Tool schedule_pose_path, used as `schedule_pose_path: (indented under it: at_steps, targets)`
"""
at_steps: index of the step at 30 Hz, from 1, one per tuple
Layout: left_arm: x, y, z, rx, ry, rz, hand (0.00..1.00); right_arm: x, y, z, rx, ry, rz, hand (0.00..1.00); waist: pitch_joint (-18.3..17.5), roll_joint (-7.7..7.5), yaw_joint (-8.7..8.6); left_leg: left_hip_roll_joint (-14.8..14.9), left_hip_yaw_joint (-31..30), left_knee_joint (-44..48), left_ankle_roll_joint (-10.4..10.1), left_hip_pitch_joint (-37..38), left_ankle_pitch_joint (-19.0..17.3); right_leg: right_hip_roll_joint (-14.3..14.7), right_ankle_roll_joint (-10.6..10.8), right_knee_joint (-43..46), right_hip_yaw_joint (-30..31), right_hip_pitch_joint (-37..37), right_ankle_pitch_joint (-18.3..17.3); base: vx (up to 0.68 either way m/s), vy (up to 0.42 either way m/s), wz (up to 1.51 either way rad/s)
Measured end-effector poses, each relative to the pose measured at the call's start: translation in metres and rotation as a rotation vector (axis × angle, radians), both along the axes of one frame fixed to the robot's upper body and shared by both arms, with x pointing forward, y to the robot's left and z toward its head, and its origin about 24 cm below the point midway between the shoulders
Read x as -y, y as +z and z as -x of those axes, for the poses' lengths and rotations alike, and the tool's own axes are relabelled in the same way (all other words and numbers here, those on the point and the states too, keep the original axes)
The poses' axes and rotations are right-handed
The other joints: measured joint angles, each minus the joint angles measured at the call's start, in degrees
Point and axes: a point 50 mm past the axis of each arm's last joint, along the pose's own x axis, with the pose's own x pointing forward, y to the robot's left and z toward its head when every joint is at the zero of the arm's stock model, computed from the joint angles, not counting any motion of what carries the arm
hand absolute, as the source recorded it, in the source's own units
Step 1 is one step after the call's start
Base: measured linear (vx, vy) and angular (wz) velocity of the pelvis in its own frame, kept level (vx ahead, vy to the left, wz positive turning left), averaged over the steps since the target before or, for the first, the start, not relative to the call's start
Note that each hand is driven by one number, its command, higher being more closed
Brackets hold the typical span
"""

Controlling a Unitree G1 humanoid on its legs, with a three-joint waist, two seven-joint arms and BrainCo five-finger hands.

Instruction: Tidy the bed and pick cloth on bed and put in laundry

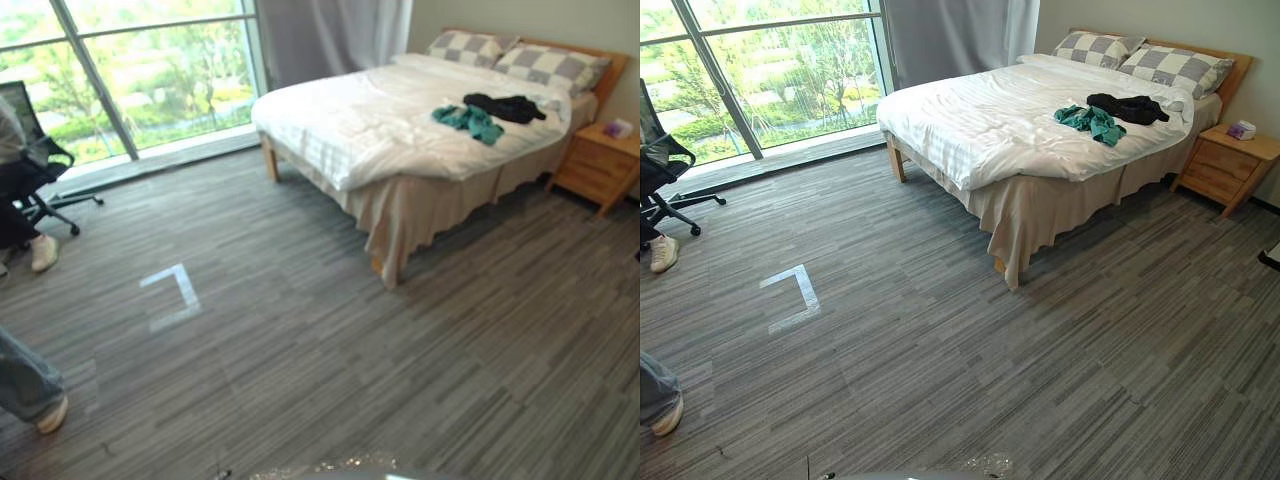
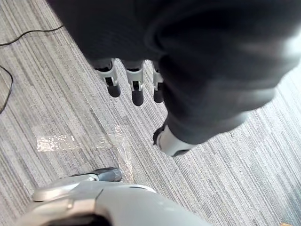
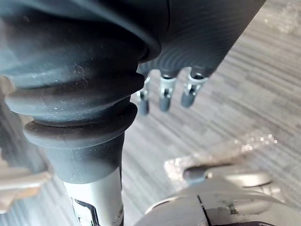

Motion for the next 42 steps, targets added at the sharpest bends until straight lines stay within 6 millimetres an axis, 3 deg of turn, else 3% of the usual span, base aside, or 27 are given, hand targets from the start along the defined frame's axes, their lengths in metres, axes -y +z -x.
schedule_pose_path:
  at_steps: [5,11,33,36,39,40,41,42]
  targets:
    - [0.000,0.000,-0.002,0.001,-0.035,-0.006,0.00,-0.001,-0.002,0.004,-0.018,-0.035,-0.009,0.00,0.1,-0.13,-0.01,0.1,0.3,0.4,1.0,0.8,1.7,0.2,-1.4,-1.9,-0.7,1.8,1.6,0.13,0.005,0.01]
    - [-0.001,0.001,-0.008,-0.002,-0.131,-0.031,0.00,-0.002,-0.002,-0.002,-0.008,-0.030,-0.013,0.00,0.7,-0.60,0.11,0.1,1.4,0.4,0.9,2.0,1.6,0.3,-1.1,-1.9,-0.5,2.6,1.4,0.03,-0.001,-0.07]
    - [-0.002,0.002,-0.013,0.013,-0.131,-0.031,0.00,-0.003,-0.002,-0.001,-0.003,-0.075,-0.018,0.00,1.0,-0.99,-0.09,0.7,3.0,0.4,1.2,-0.3,1.0,0.6,-0.6,-2.0,0.3,-0.4,1.3,-0.04,-0.016,-0.04]
    - [-0.002,0.002,-0.016,0.019,-0.136,-0.033,0.00,-0.003,-0.002,0.000,-0.001,-0.096,-0.020,0.00,1.5,-1.09,-0.19,0.9,3.8,0.4,0.7,-0.1,0.6,0.6,-1.3,1.3,0.5,-2.0,-0.5,0.03,-0.002,-0.07]
    - [-0.003,0.003,-0.022,0.030,-0.157,-0.039,0.00,-0.004,-0.002,-0.004,0.010,-0.104,-0.022,0.00,2.2,-1.29,-0.10,1.1,5.6,0.4,0.6,-0.5,-0.5,0.3,-1.0,11.7,1.5,-7.8,-5.8,0.02,-0.012,-0.26]
    - [-0.005,0.004,-0.024,0.035,-0.161,-0.043,0.00,-0.005,-0.002,-0.005,0.015,-0.107,-0.024,0.00,2.4,-1.21,-0.05,1.0,6.4,0.5,0.6,-0.4,-1.0,0.0,-0.1,15.4,1.9,-9.7,-7.7,0.02,-0.015,-0.42]
    - [-0.007,0.004,-0.026,0.039,-0.164,-0.048,0.00,-0.006,-0.002,-0.007,0.025,-0.124,-0.029,0.00,3.3,-1.91,-0.17,0.9,7.6,1.1,0.7,-0.2,-1.8,-0.8,2.6,20.1,1.8,-11.9,-10.1,0.02,-0.021,-0.56]
    - [-0.007,0.005,-0.028,0.043,-0.163,-0.050,0.00,-0.007,-0.001,-0.009,0.036,-0.141,-0.031,0.00,3.9,-1.66,-0.19,1.1,8.6,1.4,1.1,0.0,-3.0,-1.4,4.9,25.1,0.8,-14.0,-11.5,0.00,-0.037,-0.55]
